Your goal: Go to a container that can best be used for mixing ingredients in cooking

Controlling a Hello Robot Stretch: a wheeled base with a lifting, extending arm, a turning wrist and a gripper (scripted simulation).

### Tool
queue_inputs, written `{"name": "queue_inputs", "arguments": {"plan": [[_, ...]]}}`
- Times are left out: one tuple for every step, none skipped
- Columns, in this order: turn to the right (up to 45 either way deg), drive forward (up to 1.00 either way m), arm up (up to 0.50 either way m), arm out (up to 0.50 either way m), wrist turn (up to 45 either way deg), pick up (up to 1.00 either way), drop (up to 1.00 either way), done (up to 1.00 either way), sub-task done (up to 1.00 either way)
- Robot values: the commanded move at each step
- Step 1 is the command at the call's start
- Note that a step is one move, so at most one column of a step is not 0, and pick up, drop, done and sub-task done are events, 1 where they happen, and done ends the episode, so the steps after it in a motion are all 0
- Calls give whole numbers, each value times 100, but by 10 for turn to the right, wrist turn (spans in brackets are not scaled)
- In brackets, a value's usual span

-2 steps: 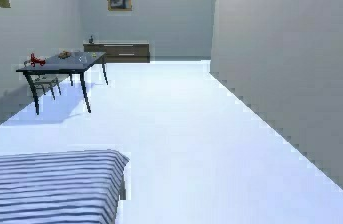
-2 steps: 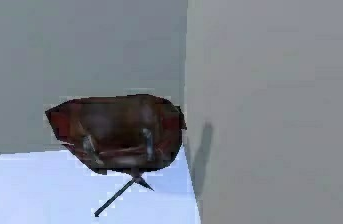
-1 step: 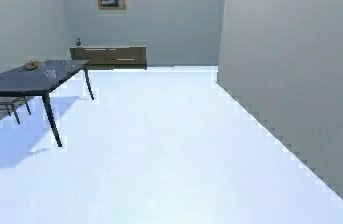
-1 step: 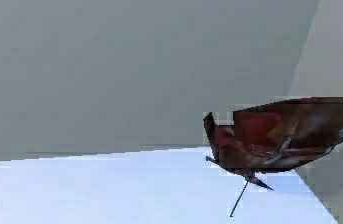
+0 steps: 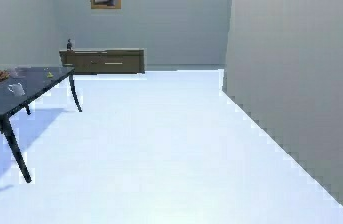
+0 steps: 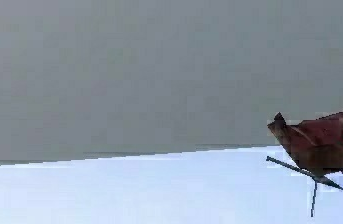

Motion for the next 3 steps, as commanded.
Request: {"name": "queue_inputs", "arguments": {"plan": [[-240, 0, 0, 0, 0, 0, 0, 0, 0], [0, 100, 0, 0, 0, 0, 0, 0, 0], [0, 100, 0, 0, 0, 0, 0, 0, 0]]}}
